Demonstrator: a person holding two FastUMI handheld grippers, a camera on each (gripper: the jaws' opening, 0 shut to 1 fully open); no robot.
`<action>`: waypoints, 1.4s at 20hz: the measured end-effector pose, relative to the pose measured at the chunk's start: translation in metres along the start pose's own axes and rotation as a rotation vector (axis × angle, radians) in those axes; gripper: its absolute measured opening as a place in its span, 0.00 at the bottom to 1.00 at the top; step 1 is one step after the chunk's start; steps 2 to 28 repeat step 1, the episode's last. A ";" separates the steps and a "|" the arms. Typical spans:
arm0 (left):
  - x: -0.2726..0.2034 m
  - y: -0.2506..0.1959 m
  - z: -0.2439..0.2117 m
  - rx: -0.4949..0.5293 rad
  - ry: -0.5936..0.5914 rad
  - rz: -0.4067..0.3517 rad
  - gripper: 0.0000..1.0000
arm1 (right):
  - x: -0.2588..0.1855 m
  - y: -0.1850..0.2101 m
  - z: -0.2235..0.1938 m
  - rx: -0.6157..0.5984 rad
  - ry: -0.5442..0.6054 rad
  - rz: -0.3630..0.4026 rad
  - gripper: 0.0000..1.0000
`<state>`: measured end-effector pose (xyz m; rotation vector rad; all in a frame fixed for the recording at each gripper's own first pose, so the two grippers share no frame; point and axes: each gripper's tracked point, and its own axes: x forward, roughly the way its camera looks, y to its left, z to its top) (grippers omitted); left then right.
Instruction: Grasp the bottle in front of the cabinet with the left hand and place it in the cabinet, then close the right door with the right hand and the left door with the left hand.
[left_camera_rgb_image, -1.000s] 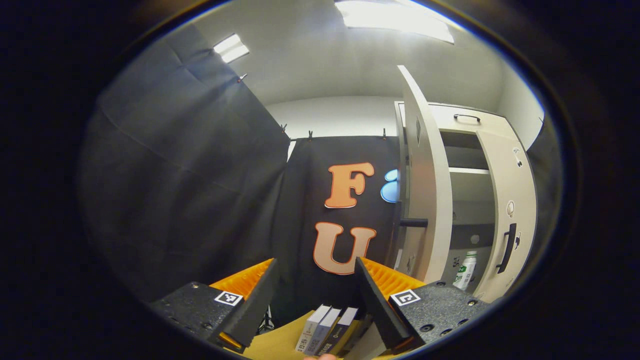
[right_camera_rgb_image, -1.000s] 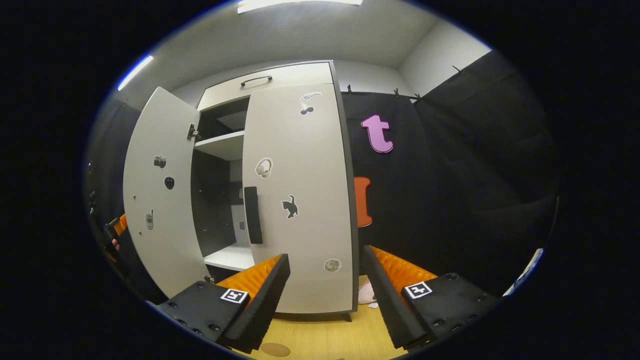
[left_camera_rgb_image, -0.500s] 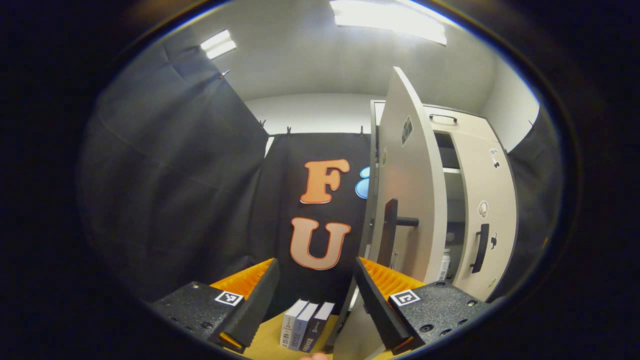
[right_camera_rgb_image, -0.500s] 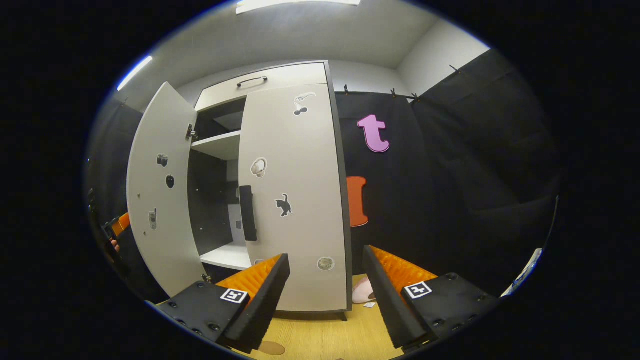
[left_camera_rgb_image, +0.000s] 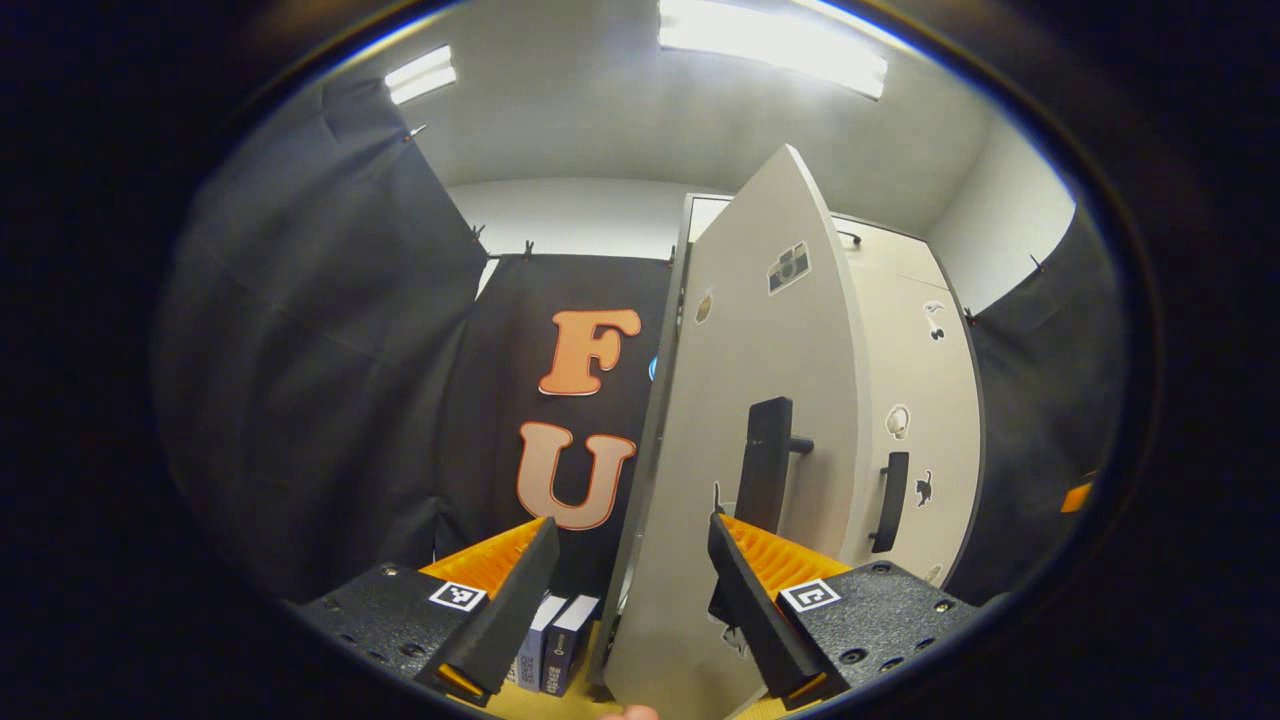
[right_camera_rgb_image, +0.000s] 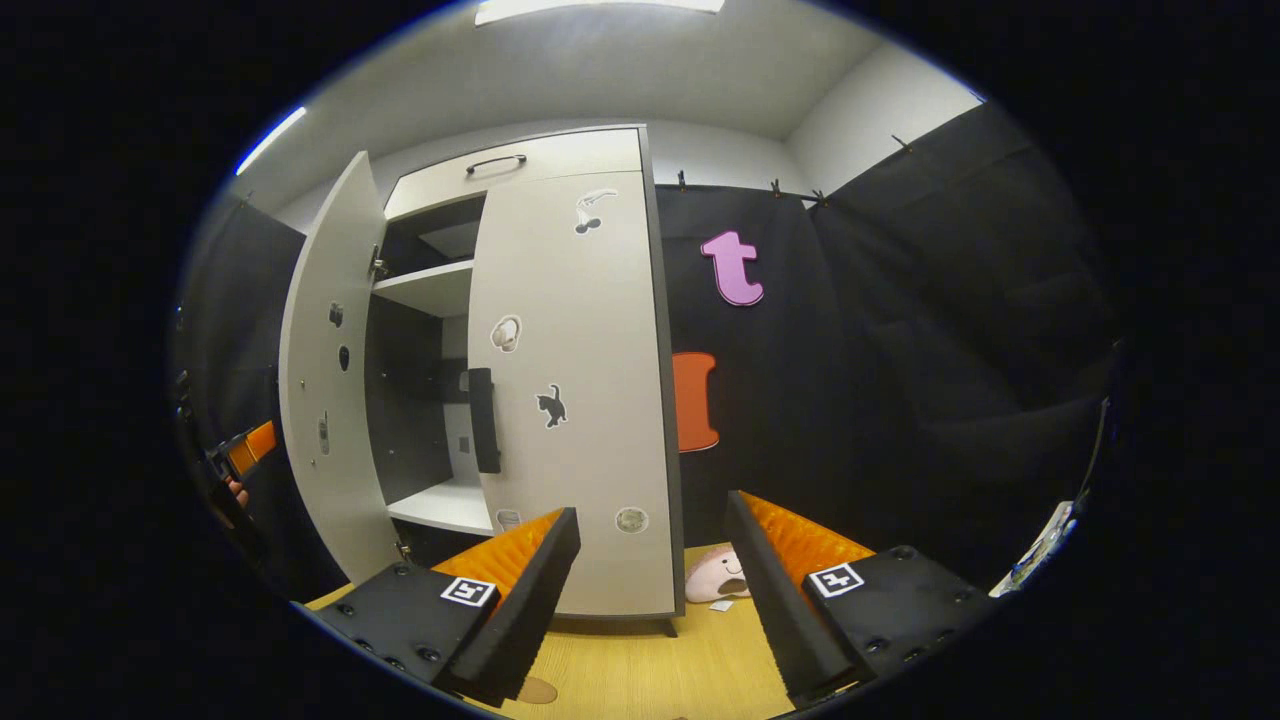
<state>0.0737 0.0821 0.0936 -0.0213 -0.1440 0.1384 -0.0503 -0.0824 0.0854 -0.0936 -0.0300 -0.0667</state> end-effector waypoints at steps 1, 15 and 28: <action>0.001 -0.007 0.000 0.008 0.000 -0.016 0.87 | -0.002 -0.002 0.001 -0.001 -0.002 -0.007 0.97; 0.001 -0.007 0.000 0.008 0.000 -0.016 0.87 | -0.002 -0.002 0.001 -0.001 -0.002 -0.007 0.97; 0.001 -0.007 0.000 0.008 0.000 -0.016 0.87 | -0.002 -0.002 0.001 -0.001 -0.002 -0.007 0.97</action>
